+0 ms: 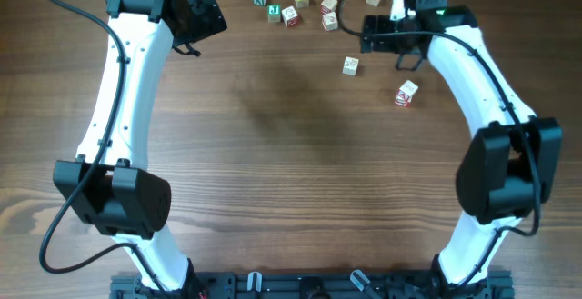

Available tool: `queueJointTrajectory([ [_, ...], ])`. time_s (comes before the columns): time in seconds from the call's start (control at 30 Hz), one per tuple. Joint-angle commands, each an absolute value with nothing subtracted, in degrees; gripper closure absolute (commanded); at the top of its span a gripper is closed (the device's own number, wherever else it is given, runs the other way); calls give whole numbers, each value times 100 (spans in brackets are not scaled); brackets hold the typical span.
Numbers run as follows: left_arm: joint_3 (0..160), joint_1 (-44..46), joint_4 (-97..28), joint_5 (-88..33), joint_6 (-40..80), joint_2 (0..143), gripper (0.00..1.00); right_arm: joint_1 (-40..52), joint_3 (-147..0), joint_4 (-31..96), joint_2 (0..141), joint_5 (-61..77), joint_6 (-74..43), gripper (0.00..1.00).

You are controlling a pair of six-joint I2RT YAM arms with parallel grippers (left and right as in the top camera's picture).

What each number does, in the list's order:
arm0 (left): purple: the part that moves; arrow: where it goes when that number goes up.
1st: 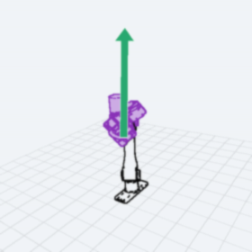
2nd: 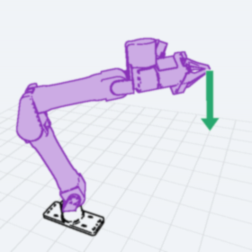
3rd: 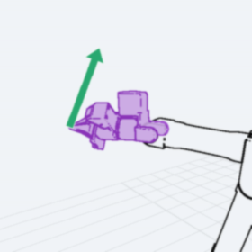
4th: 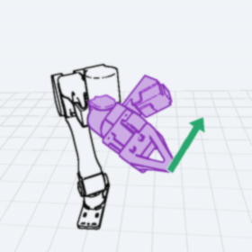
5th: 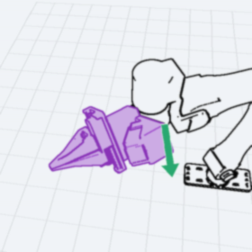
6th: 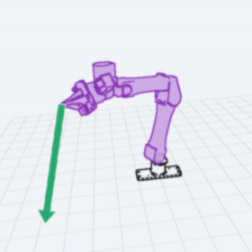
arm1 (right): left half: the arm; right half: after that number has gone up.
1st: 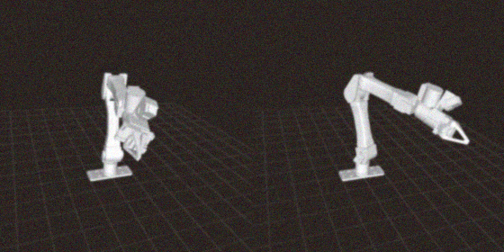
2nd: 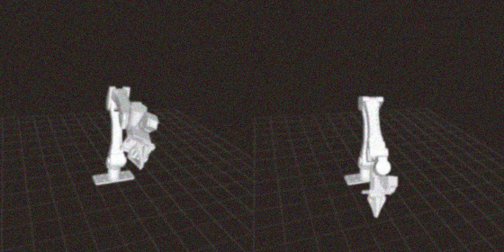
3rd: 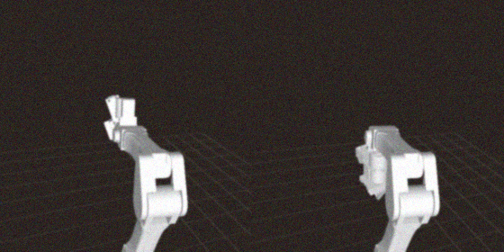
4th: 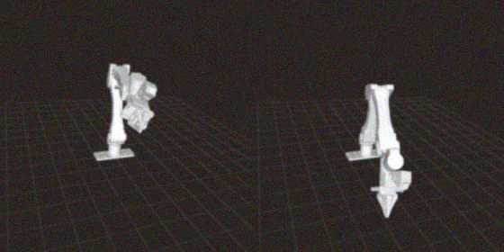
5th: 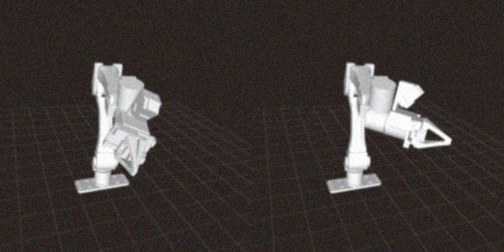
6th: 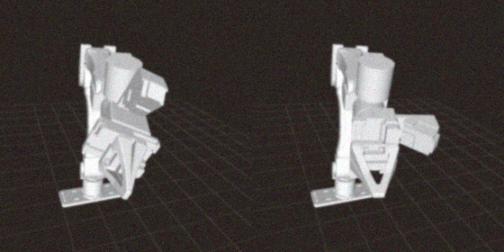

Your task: Form a tower

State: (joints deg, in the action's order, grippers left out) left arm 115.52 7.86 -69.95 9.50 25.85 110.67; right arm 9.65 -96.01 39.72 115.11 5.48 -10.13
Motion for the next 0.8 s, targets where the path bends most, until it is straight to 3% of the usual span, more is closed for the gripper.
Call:
queueJointTrajectory([
  [0.0, 11542, 775, -6991, 923, 2598, 10923, 0, 1433, -9598, 3653, 12210, 513, -1227, 9],
  [0.1, 11542, 775, -6993, 923, 2598, 10925, 0, 1691, -9598, 3470, 12630, 119, -1811, 18],
  [0.3, 11542, 775, -6991, 923, 2598, 10925, 0, 1988, -9598, 3476, 12803, -819, -2906, 25],
  [0.5, 11542, 775, -6991, 923, 2598, 10925, 0, 1986, -9598, 3437, 12846, -814, -2840, 50],
  [0.67, 11542, 775, -6991, 923, 2598, 10925, 0, 1986, -9598, 3358, 13082, -729, -2502, 46],
  [0.77, 11542, 775, -6991, 923, 2598, 10925, 0, 1986, -9598, 3280, 13148, -733, -2394, 53],
])
